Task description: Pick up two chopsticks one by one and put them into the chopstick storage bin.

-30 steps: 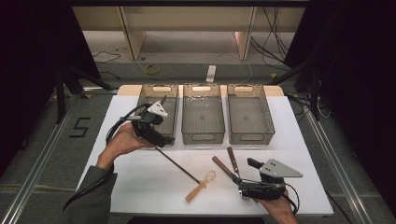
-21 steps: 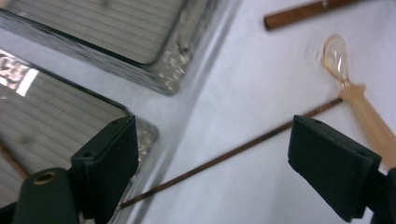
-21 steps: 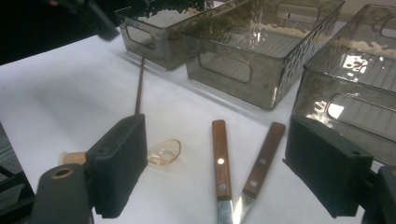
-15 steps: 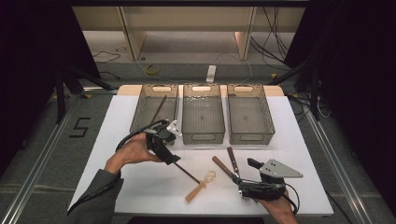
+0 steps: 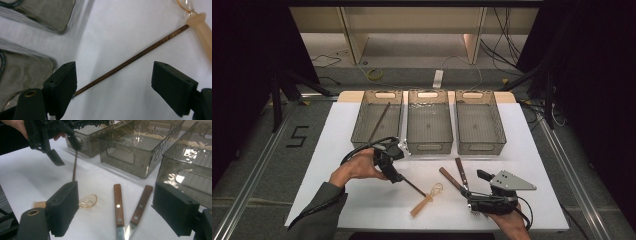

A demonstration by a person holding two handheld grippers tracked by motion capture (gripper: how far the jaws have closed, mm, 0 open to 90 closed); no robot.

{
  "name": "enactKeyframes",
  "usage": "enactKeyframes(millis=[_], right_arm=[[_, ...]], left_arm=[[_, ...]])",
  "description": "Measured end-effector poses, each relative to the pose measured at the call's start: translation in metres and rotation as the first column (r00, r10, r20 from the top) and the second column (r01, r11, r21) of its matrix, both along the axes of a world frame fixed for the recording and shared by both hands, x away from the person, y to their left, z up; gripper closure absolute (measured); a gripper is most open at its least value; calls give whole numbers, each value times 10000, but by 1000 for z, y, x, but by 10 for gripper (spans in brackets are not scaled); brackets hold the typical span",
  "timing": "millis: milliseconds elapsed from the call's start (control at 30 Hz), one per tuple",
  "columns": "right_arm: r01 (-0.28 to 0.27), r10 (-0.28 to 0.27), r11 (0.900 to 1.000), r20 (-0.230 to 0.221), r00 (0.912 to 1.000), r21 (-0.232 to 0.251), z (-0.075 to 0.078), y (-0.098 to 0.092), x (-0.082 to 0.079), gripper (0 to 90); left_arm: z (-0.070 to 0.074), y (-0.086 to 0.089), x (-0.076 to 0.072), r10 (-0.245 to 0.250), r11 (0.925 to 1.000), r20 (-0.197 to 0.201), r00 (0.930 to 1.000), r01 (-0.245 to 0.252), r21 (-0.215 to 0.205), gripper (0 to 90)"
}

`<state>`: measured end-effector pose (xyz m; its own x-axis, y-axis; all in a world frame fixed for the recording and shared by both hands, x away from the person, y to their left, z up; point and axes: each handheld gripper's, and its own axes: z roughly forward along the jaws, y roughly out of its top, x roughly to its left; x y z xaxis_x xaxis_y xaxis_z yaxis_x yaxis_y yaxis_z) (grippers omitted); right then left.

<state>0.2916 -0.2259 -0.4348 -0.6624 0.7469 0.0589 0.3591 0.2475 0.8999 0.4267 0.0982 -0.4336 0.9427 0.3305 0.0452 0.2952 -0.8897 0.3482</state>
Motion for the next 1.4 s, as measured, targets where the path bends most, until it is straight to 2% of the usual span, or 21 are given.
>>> enactKeyframes(millis=[133,233,300,433,600,767,967,1167,1400], right_arm=[[-23,23,10000,6,10000,-21,0,1,0,216],[8,-8,10000,-11,10000,-21,0,1,0,216],[7,-7,10000,-8,10000,6,0,0,0,216],[-7,7,10000,-13,10000,5,0,0,0,216],[-18,18,10000,8,10000,46,0,0,0,216],[-14,14,10000,3,10000,22,0,1,-1,216],[-33,33,10000,9,10000,32,0,1,0,217],[-24,24,10000,11,10000,5,0,1,0,217],[-27,27,10000,-1,10000,8,0,0,0,217]], left_arm=[[-8,0,2,11,9997,-136,9999,-8,237,226],[-14,-1,2,59,9997,-185,9998,-54,252,239],[-16,-2,2,-64,9992,-219,9997,72,398,259],[-19,-2,2,-237,9990,-172,9996,244,384,292],[-23,-1,4,-220,9992,-317,9993,231,338,332],[-28,-3,5,-261,9985,-418,9988,280,471,348],[-30,-4,6,-353,9974,-526,9980,385,601,372],[-30,-4,7,-215,9978,-689,9974,257,613,398],[-28,-3,6,-292,9945,-772,9966,367,982,483]])
